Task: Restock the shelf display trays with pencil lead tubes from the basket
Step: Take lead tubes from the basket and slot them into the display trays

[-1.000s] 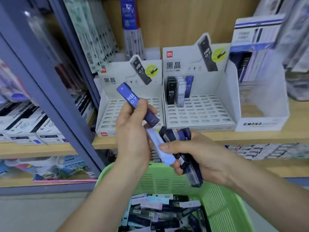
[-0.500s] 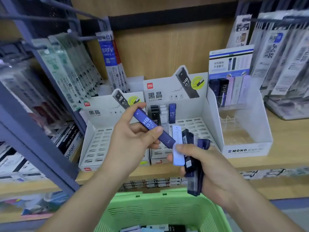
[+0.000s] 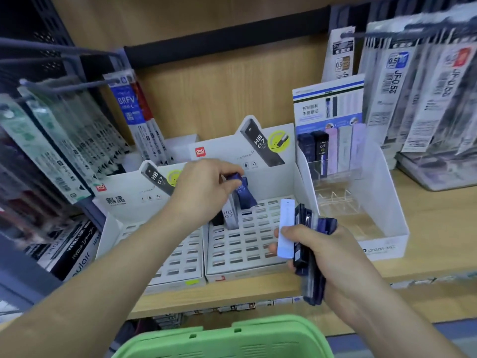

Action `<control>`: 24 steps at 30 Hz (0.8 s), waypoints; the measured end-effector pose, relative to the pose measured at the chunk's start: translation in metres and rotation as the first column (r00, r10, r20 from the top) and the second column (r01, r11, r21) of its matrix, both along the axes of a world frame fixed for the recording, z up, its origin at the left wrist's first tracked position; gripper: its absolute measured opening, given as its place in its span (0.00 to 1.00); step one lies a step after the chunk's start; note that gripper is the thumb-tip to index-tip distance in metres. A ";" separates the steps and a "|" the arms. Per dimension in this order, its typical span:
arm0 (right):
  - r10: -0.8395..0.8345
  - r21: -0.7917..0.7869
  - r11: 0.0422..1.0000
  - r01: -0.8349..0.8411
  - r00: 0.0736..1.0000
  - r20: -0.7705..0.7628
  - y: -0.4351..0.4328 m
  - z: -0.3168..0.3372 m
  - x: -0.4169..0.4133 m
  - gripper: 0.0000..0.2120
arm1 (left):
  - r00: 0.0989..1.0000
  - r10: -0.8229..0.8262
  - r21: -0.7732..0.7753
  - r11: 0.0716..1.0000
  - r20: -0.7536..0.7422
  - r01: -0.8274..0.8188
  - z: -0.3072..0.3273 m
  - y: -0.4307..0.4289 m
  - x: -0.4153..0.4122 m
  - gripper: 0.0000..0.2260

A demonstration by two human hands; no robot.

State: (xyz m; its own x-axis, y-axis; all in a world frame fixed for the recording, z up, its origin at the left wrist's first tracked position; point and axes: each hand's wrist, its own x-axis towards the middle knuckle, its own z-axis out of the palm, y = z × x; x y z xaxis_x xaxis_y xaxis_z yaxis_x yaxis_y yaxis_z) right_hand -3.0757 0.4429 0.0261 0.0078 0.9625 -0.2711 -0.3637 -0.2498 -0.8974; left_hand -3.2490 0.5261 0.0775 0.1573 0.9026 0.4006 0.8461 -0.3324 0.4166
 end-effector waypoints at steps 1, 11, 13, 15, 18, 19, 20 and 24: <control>0.010 -0.002 1.000 -0.010 1.000 -0.001 0.001 -0.001 0.001 0.07 | 0.999 -0.010 -0.011 1.000 -0.044 0.010 -0.002 0.002 0.001 0.07; 0.030 -0.021 0.999 -0.031 0.999 -0.034 0.008 -0.007 0.000 0.08 | 0.916 -0.174 -0.139 0.981 -0.361 0.131 0.002 0.019 0.000 0.10; 0.025 -0.015 1.000 -0.025 0.999 -0.020 0.009 -0.009 -0.002 0.08 | 0.912 -0.155 -0.143 0.984 -0.381 0.107 0.000 0.023 0.004 0.10; 0.018 -0.018 1.000 -0.018 1.000 0.005 0.011 -0.013 -0.003 0.10 | 0.946 -0.055 -0.065 0.997 -0.319 0.036 -0.001 0.025 0.009 0.08; 0.012 -0.026 1.000 -0.012 1.000 -0.004 0.012 -0.015 -0.006 0.12 | 0.968 0.034 -0.018 0.999 -0.249 -0.040 0.000 0.027 0.014 0.03; 0.013 -0.027 1.000 -0.014 1.000 -0.011 0.011 -0.014 -0.007 0.12 | 0.964 0.036 -0.016 0.999 -0.262 -0.042 0.000 0.027 0.014 0.04; 0.012 -0.029 1.000 -0.012 1.000 -0.020 0.011 -0.014 -0.007 0.10 | 0.960 0.028 -0.010 0.999 -0.279 -0.032 0.001 0.026 0.015 0.04; 0.013 -0.042 0.999 -0.017 0.996 -0.083 0.009 -0.009 -0.009 0.04 | 0.968 -0.127 0.083 0.986 -0.215 0.147 -0.001 0.005 0.012 0.12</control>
State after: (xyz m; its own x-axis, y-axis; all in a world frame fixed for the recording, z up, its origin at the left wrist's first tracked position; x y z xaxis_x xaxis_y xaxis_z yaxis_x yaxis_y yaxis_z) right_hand -3.0850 0.4521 0.0174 -0.0306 0.9499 -0.3109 -0.4320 -0.2931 -0.8529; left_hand -3.2372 0.5313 0.0768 0.3661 0.8247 0.4312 0.8544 -0.4815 0.1955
